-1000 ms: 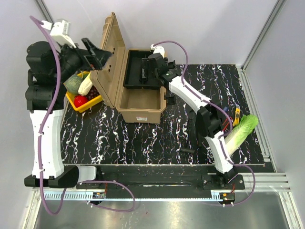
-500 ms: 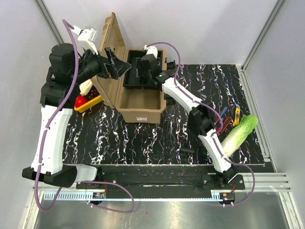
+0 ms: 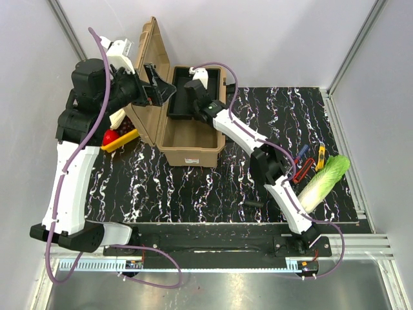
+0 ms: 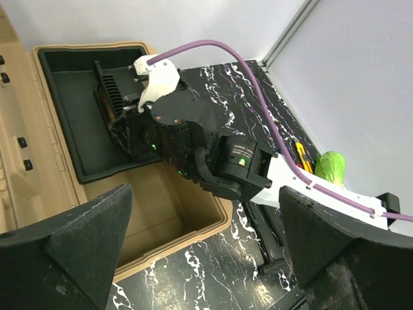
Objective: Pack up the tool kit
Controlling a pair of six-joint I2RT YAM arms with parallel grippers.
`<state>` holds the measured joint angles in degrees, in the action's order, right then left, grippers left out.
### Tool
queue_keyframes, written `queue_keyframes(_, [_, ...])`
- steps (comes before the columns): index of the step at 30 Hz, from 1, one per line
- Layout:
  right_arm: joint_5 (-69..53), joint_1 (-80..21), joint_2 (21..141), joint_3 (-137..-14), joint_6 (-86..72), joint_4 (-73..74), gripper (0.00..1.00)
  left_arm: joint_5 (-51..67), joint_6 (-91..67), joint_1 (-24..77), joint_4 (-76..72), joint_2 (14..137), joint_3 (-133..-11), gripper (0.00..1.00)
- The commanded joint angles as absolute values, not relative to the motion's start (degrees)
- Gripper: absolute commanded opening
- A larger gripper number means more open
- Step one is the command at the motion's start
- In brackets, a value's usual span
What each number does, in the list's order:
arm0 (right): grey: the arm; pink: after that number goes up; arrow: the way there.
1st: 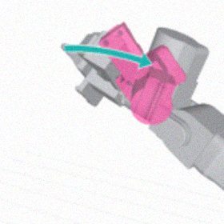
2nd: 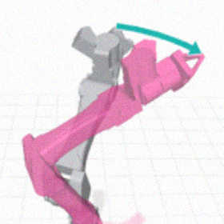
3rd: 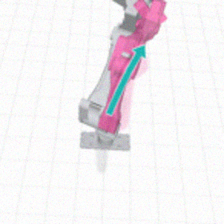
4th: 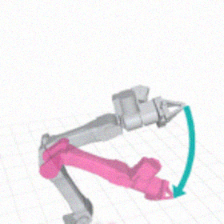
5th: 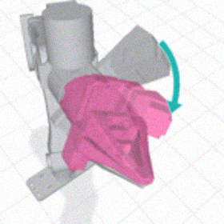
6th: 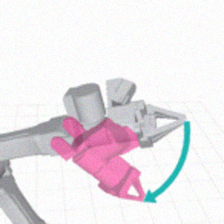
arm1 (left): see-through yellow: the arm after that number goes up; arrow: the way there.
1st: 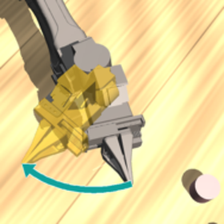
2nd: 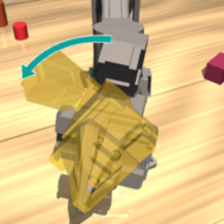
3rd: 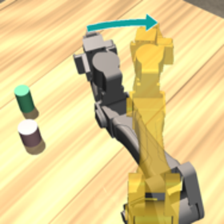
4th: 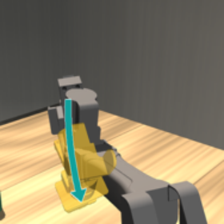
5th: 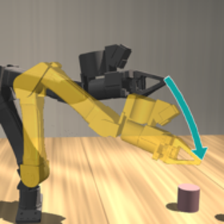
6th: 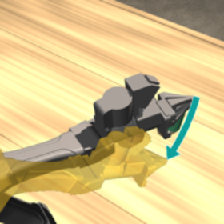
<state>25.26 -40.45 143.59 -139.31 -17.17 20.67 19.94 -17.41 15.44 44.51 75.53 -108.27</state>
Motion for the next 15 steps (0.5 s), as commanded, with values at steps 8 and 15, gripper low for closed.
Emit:
queue_keyframes(8, [35.9, -42.1, 140.9, -143.2, -11.0, 14.2, 0.0, 14.8, -18.2, 15.6, 45.5, 75.1, -112.9, 0.99])
queue_keyframes(15, [38.2, -43.2, 136.5, -143.6, -8.2, 10.3, 0.0, 15.0, -18.4, 15.5, 46.1, 75.0, -114.3, 0.99])
